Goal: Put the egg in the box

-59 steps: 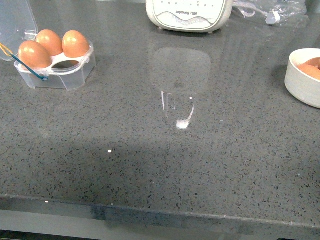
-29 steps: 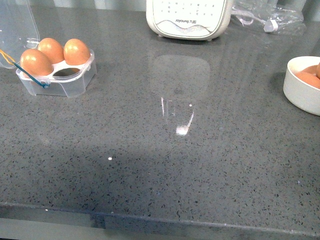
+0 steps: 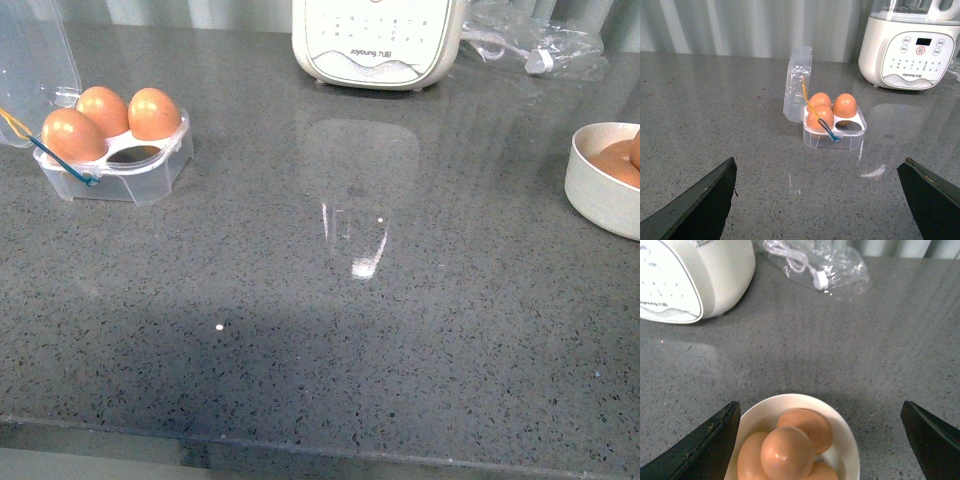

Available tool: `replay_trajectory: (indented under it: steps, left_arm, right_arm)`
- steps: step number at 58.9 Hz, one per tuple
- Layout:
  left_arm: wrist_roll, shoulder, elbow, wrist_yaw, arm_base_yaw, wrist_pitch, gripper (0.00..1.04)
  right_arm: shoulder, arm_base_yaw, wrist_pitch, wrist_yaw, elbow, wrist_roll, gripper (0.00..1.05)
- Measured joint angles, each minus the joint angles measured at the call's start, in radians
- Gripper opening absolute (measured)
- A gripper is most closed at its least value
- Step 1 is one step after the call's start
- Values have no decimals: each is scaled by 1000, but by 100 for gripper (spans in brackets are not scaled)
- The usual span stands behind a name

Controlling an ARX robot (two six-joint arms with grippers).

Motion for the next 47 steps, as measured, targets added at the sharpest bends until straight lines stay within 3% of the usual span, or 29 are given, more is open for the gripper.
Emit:
replay_trajectory:
  steps: [21,47]
  left_arm:
    - [0,0,0,0,0,0,98]
    - [0,0,0,0,0,0,98]
  right_arm:
    - [77,12,7,-130,1,55,97]
    - [132,-1,29,-120,-48,63,97]
